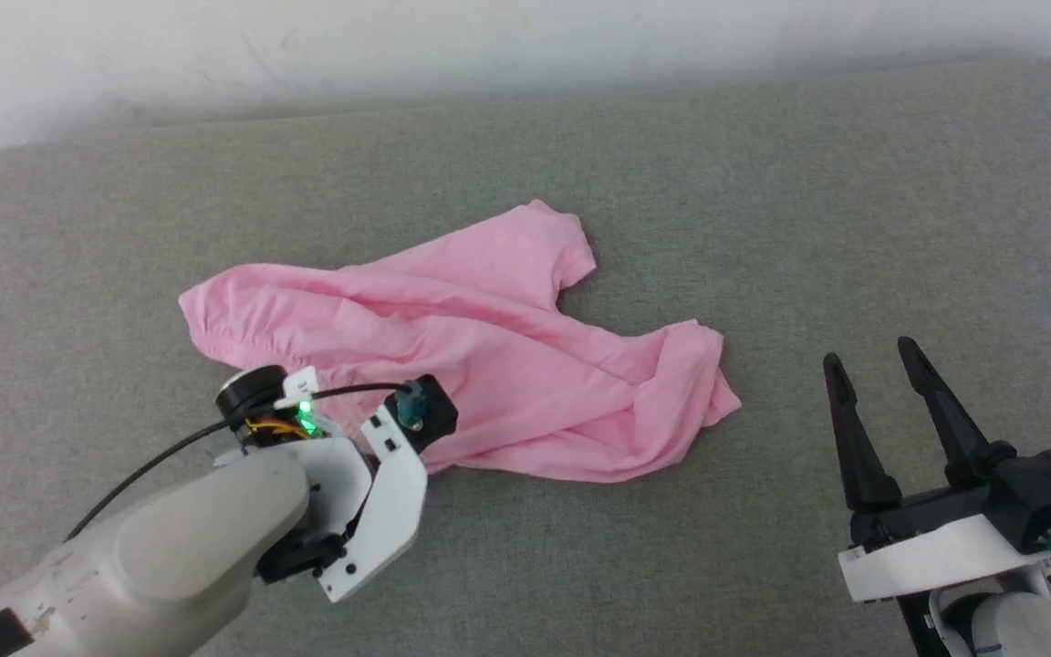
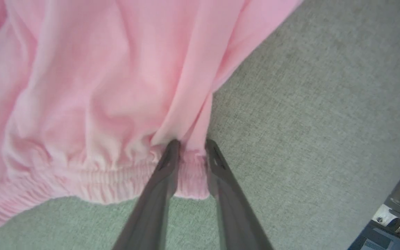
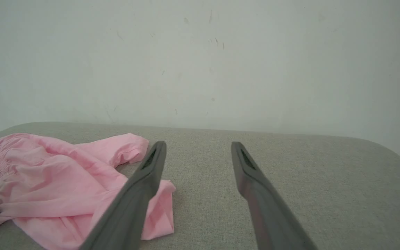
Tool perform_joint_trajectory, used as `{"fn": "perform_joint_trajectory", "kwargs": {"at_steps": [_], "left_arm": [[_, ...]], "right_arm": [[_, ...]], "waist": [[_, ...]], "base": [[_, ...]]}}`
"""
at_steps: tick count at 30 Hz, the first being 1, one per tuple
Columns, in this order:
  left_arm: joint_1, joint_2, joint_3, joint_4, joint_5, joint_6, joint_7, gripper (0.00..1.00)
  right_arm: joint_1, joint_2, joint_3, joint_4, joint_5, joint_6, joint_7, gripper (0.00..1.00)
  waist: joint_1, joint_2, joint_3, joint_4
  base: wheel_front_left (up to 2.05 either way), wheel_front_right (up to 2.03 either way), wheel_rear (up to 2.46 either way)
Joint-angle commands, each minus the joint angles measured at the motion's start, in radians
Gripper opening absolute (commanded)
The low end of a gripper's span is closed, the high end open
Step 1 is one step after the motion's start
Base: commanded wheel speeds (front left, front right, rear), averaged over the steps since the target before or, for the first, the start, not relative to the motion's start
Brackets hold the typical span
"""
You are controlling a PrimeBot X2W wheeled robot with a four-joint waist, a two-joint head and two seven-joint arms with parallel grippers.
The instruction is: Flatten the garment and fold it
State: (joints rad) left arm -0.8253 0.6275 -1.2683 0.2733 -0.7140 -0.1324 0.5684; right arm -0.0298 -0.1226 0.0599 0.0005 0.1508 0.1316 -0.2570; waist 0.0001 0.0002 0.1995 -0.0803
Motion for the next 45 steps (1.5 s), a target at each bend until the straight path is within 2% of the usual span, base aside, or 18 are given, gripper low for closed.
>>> {"fn": "perform_joint_trajectory", "kwargs": {"at_steps": [1,6,11,15,20,21,22,26,28,32,35,37,39,41,43,45], "left_arm": [[0.029,0.031,-0.012,-0.010,-0.013,0.002,-0.039,0.00],[0.018,0.115,0.031,-0.070,-0.086,0.002,-0.230,0.00],[0.128,0.202,0.032,-0.128,-0.127,0.030,-0.270,0.00],[0.255,0.220,0.012,-0.141,-0.146,0.053,-0.267,0.00],[0.377,0.202,0.001,-0.147,-0.157,0.085,-0.270,0.00],[0.387,0.198,0.004,-0.143,-0.155,0.099,-0.288,0.38],[0.392,0.192,0.016,-0.140,-0.153,0.119,-0.315,1.00],[0.393,0.174,0.076,-0.164,-0.151,0.175,-0.435,1.00],[0.388,0.173,0.093,-0.182,-0.144,0.185,-0.469,1.00],[0.372,0.164,0.179,-0.266,-0.116,0.278,-0.616,1.00],[0.373,0.147,0.255,-0.282,-0.078,0.386,-0.754,1.00],[0.380,0.120,0.309,-0.267,-0.037,0.467,-0.811,1.00],[0.391,0.096,0.351,-0.249,0.036,0.550,-0.827,1.00],[0.414,0.041,0.436,-0.270,0.099,0.624,-0.829,1.00],[0.467,-0.011,0.532,-0.296,0.160,0.674,-0.830,1.00],[0.526,-0.054,0.614,-0.310,0.220,0.699,-0.830,1.00]], "right_arm": [[-0.002,0.006,-0.006,0.001,0.000,-0.001,-0.005,1.00],[0.022,0.007,-0.020,-0.003,-0.001,-0.001,-0.005,1.00],[0.049,0.009,-0.033,-0.006,0.000,-0.001,-0.005,1.00],[0.061,0.008,-0.030,0.002,0.005,-0.001,-0.005,1.00],[0.082,0.005,-0.036,0.025,0.009,-0.001,-0.005,1.00],[0.087,0.004,-0.038,0.027,0.009,-0.001,-0.005,1.00],[0.091,0.004,-0.040,0.029,0.010,-0.001,-0.005,1.00],[0.100,-0.007,-0.044,0.033,0.008,-0.001,-0.005,1.00],[0.098,-0.013,-0.043,0.031,0.006,-0.001,-0.005,1.00],[0.064,-0.057,-0.032,0.016,-0.006,-0.001,-0.005,1.00],[0.006,-0.108,-0.012,0.012,-0.017,-0.001,-0.005,1.00],[-0.039,-0.150,0.012,0.023,-0.020,-0.001,-0.005,1.00],[-0.089,-0.205,0.063,0.057,-0.017,-0.001,-0.003,1.00],[-0.149,-0.261,0.121,0.090,0.007,-0.001,0.028,1.00],[-0.217,-0.319,0.194,0.115,0.053,-0.001,0.082,1.00],[-0.286,-0.380,0.285,0.137,0.116,-0.001,0.158,1.00]], "waist": [[-0.0001,-0.0002,-0.018,0.015],[-0.0001,-0.0002,-0.046,0.040],[-0.0001,-0.0002,-0.062,0.065],[-0.0001,-0.0002,-0.074,0.069],[-0.0001,-0.0002,-0.094,0.071],[-0.0001,-0.0002,-0.098,0.073],[-0.0001,-0.0002,-0.102,0.076],[-0.0001,-0.0002,-0.126,0.094],[-0.0001,-0.0002,-0.132,0.100],[-0.0001,-0.0002,-0.148,0.125],[-0.0001,-0.0002,-0.149,0.139],[-0.0001,-0.0002,-0.148,0.149],[-0.0001,-0.0002,-0.144,0.154],[-0.0001,-0.0002,-0.138,0.162],[-0.0001,-0.0002,-0.130,0.166],[-0.0001,-0.0002,-0.122,0.171]], "base": [[0.00,0.00,0.00],[0.00,0.00,0.00],[0.00,0.00,0.00],[0.00,0.00,0.00],[0.00,0.00,0.00],[0.00,0.00,0.00],[0.00,0.00,0.00],[0.00,0.00,0.00],[0.00,0.00,0.00],[0.00,0.00,0.00],[0.00,0.00,0.00],[0.00,0.00,0.00],[0.00,0.00,0.00],[0.00,0.00,0.00],[0.00,0.00,0.00],[0.00,0.00,0.00]]}}
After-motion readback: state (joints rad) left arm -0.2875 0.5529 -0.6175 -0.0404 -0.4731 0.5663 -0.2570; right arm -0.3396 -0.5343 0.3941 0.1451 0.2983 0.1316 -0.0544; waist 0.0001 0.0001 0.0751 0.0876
